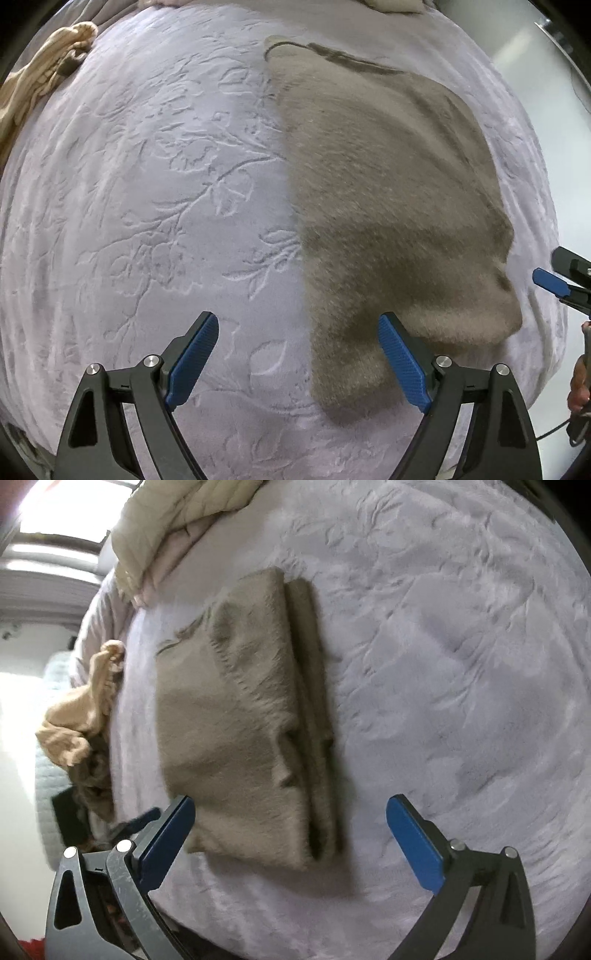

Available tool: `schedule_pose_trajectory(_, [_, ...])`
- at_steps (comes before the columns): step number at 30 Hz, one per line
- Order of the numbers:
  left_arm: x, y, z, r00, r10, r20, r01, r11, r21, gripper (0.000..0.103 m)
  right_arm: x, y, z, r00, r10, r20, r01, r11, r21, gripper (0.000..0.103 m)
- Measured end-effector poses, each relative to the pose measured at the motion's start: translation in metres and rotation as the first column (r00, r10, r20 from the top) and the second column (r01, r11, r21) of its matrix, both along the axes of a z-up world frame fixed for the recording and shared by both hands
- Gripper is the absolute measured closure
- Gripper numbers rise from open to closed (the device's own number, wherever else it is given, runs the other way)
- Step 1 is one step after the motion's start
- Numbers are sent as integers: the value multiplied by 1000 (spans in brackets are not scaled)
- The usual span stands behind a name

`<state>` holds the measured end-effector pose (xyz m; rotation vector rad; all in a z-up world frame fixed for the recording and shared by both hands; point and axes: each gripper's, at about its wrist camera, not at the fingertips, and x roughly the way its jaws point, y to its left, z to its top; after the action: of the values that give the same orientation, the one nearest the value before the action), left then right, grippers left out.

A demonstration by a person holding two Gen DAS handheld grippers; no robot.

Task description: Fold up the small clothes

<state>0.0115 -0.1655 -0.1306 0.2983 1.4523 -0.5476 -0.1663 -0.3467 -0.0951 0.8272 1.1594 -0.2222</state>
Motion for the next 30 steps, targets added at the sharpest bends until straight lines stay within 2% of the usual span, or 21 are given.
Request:
schedule_pose_trajectory(2, [6, -1, -2, 1000, 9, -3, -9, 1000, 6, 14, 5, -6, 3, 1000, 13, 4, -13, 1000, -22, 0])
schedule_pose_trajectory(6, [15, -6, -3, 1000, 12, -2, -12, 1000, -2, 14, 13, -19, 2, 999, 21, 31, -22, 999, 27, 0])
schedule_pose_trajectory(11, [22, -13, -1, 1000, 15, -8, -15, 999, -30, 14, 33, -33, -3, 999, 48, -6, -47, 998, 43, 0])
schedule_pose_trajectory(17, [39, -21, 2, 1000, 7, -29, -10, 995, -95, 14, 49, -44, -8, 997, 73, -25, -72, 996, 44, 0])
schedule_pose_trajectory(20, [45, -22, 4, 999, 2, -33, -7, 987, -162, 14, 55, -47, -12, 996, 87, -21, -85, 995, 59, 0])
schedule_pose_trajectory(30, [66, -20, -14, 987, -16, -162, -32, 956, -291, 14, 76, -57, -24, 988, 140, 61, -148, 977, 154, 0])
